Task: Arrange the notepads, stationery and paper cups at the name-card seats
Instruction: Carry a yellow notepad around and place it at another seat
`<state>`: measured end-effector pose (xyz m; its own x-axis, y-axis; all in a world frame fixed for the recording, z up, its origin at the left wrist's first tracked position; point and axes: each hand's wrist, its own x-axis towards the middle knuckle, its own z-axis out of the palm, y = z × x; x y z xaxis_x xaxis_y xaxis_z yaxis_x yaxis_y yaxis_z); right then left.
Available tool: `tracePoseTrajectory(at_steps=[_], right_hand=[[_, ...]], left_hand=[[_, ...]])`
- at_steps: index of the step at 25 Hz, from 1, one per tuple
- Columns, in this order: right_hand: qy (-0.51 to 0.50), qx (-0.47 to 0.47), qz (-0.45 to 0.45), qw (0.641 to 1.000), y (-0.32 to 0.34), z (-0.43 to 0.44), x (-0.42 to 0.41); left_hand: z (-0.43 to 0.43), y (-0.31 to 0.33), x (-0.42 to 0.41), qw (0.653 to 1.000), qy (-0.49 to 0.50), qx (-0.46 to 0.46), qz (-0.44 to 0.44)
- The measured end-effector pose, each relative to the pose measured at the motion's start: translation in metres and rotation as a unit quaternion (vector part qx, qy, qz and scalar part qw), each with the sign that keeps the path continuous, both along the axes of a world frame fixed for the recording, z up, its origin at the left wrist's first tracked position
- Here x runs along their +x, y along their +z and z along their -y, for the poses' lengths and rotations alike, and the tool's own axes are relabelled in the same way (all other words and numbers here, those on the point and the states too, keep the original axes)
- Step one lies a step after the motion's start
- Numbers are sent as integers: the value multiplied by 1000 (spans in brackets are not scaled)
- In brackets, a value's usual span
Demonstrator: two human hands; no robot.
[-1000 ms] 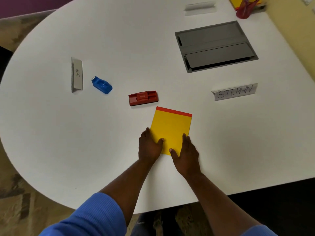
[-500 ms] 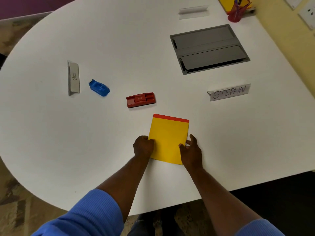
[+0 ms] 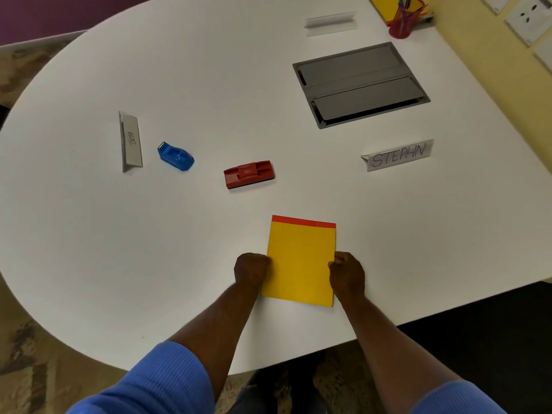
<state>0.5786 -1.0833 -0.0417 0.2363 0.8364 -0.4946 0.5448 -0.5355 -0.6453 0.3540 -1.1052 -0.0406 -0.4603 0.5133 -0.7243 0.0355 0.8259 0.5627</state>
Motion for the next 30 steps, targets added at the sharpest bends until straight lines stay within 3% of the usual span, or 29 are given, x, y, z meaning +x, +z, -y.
tracePoseTrajectory(at_steps=[2, 16, 21, 30], right_hand=[[-20, 21, -8, 1000, 7, 6, -2], [-26, 116, -12, 993, 107, 8, 33], [-8, 151, -4, 988, 131, -11, 85], [80, 214, -77, 970, 166, -64, 231]], left_hand=[[5, 4, 1, 999, -33, 2, -2], [4, 80, 22, 985, 29, 138, 99], [-7, 104, 75, 979, 39, 174, 104], [-12, 149, 223, 955, 115, 259, 82]])
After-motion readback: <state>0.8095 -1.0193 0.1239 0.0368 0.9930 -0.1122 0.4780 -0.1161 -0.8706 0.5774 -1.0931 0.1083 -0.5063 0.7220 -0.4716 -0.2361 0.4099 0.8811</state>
